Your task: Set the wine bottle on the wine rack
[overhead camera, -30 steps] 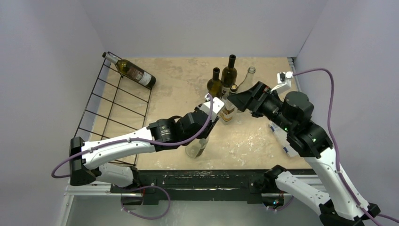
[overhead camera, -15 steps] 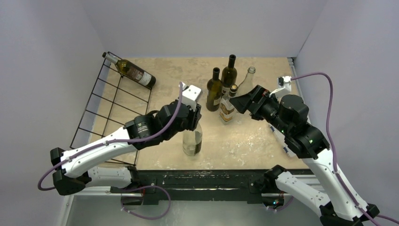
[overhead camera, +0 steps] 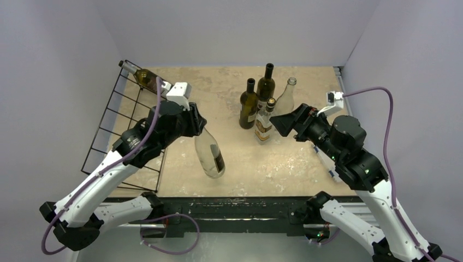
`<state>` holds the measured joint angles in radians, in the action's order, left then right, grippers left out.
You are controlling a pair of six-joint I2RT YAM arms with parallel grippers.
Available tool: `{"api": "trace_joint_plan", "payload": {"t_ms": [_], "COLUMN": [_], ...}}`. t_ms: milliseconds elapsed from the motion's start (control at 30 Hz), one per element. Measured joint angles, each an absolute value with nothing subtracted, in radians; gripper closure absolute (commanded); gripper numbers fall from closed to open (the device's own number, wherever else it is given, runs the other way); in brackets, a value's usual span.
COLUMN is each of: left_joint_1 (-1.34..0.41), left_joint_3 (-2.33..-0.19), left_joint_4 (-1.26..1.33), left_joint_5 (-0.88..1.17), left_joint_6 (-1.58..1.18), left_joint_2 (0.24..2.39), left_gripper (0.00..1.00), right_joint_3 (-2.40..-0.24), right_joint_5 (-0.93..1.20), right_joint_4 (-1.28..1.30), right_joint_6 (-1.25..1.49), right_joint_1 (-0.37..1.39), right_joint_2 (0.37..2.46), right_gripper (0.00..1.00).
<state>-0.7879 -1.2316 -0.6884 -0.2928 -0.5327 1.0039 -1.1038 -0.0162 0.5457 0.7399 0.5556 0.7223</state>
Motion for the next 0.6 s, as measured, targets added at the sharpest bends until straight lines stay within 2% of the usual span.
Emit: {"api": "trace_joint_plan", "payload": {"t_ms": [600], "left_joint_1": [-0.352], "left_joint_3": [-1.237], "left_joint_4": [-0.740], "left_joint_5": [-0.065], "left_joint_6": [-0.597], "left_joint_2": [0.989], "left_gripper": [1.00], "right_joint_3": [-1.106], "right_joint_5": [-0.047], "right_joint_4": [0.549], "right_joint_6": [0.617], "right_joint_1": [0.556], "right_joint_2": [0.754], "right_gripper": [0.02]}}
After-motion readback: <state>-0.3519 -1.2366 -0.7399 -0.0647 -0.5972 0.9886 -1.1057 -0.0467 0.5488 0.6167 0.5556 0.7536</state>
